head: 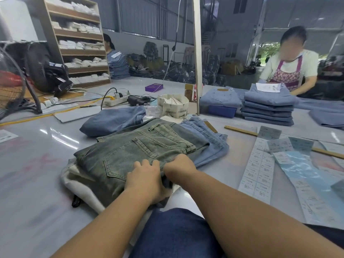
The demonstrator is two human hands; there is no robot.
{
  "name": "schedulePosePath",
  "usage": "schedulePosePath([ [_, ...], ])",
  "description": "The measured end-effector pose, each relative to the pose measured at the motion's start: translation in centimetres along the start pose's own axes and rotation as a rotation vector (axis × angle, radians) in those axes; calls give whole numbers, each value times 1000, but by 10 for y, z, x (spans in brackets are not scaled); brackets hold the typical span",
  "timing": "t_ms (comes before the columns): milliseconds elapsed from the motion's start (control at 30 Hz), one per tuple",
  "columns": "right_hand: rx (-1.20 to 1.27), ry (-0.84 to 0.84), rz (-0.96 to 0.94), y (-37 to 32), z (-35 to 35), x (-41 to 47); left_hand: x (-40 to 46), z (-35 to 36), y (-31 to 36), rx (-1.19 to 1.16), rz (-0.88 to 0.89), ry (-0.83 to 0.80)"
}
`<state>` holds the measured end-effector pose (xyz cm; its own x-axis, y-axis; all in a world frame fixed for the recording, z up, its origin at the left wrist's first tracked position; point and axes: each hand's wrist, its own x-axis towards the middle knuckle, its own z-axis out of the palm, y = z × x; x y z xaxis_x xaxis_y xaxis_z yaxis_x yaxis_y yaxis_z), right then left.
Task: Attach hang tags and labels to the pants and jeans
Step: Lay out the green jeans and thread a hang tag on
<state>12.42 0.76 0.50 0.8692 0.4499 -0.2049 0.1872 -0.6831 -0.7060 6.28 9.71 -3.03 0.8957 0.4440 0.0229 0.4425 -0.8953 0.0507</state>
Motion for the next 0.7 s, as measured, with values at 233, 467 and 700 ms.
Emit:
schedulePosePath([
  [233,227,131,-146,-7,3,0,10,-8,-7,-176,-98,137],
  [467,177,64,109,-5,7,6,14,-17,-19,-339,-50,122],
  [700,310,161,160,-1,6,15,-7,-16,-32,-543,-86,322],
])
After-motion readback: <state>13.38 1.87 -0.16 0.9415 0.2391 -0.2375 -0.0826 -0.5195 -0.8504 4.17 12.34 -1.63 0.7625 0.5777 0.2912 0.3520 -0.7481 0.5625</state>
